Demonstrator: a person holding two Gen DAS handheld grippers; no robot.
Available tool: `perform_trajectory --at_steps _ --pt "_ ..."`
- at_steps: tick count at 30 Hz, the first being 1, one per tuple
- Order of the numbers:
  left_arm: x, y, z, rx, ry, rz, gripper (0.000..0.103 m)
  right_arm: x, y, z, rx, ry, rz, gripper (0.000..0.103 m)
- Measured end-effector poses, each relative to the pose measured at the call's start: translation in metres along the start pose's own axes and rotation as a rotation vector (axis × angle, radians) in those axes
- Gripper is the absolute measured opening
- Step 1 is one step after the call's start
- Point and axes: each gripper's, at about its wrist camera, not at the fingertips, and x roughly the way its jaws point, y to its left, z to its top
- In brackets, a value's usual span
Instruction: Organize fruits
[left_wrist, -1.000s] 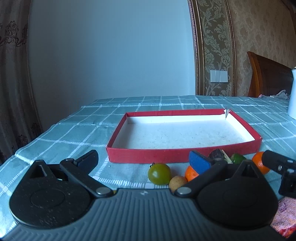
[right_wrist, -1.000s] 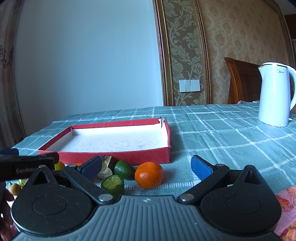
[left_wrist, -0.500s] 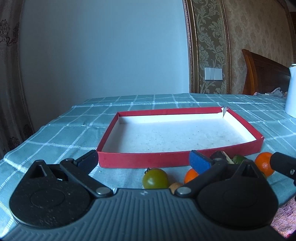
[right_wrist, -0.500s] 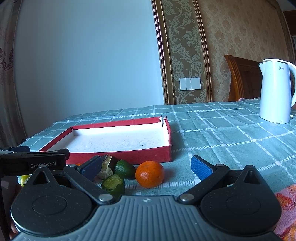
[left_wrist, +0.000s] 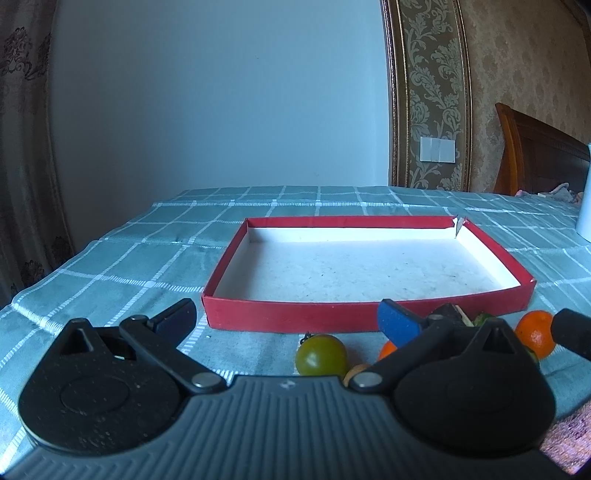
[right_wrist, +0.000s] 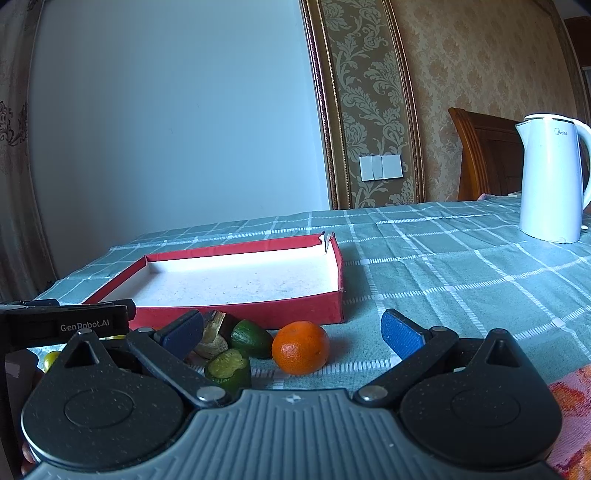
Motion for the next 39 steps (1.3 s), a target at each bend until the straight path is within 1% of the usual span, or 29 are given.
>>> perform_trajectory --at_steps 12,24,39 --pt "-0.0012 0.0045 -0.0003 -0.030 0.004 -0.001 0.103 -0.0005 -0.0010 -0.0008 -0.006 -0.001 -0.002 0.103" --pt "-0.0030 0.0038 -0.0006 -0.034 0.004 0.000 0.103 -0.0015 -0.0005 -0.0015 -0.014 0.001 -0.003 0.103" --pt "-0.0008 0.0054 -0.0006 -0.047 0.026 -0.021 0.103 -0.0009 0.0002 -0.0016 -0.017 0.008 -0.001 0.103"
